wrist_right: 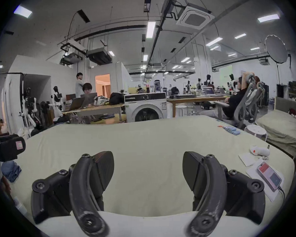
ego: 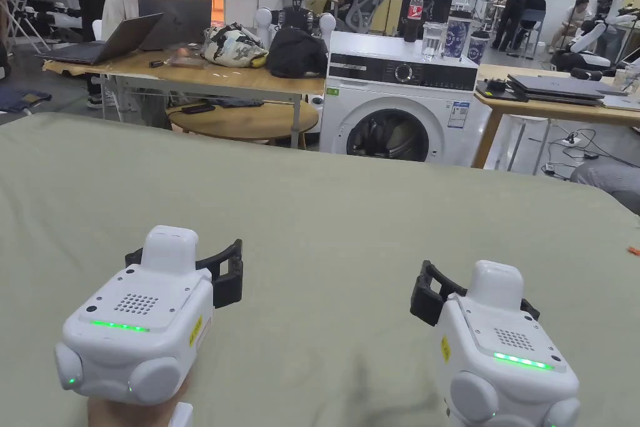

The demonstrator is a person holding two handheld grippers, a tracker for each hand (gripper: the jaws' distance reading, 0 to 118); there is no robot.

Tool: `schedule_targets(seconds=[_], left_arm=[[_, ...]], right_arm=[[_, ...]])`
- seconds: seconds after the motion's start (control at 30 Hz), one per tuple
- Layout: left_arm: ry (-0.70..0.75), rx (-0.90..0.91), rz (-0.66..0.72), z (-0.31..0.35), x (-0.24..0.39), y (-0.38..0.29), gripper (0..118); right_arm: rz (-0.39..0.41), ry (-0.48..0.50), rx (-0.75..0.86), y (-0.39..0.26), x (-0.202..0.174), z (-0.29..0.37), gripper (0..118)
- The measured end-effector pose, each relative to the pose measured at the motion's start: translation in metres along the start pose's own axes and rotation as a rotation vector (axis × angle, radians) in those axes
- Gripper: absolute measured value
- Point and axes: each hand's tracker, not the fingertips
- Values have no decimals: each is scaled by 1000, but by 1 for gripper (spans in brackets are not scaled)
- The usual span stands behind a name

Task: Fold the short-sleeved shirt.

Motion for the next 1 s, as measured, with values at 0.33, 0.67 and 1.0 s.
schedule_targets(seconds=[0.33,0.67,1.0], left_arm=[[49,22,-5,1,4,0,72],[29,8,-10,-1,6,0,72],[20,-13,-12,-3,8,-2,72]], right_arm=[[-105,82,-15,16,7,2,85],[-121,105,-68,26,4,-2,85],[-159,86,-111,26,6,-7,86]])
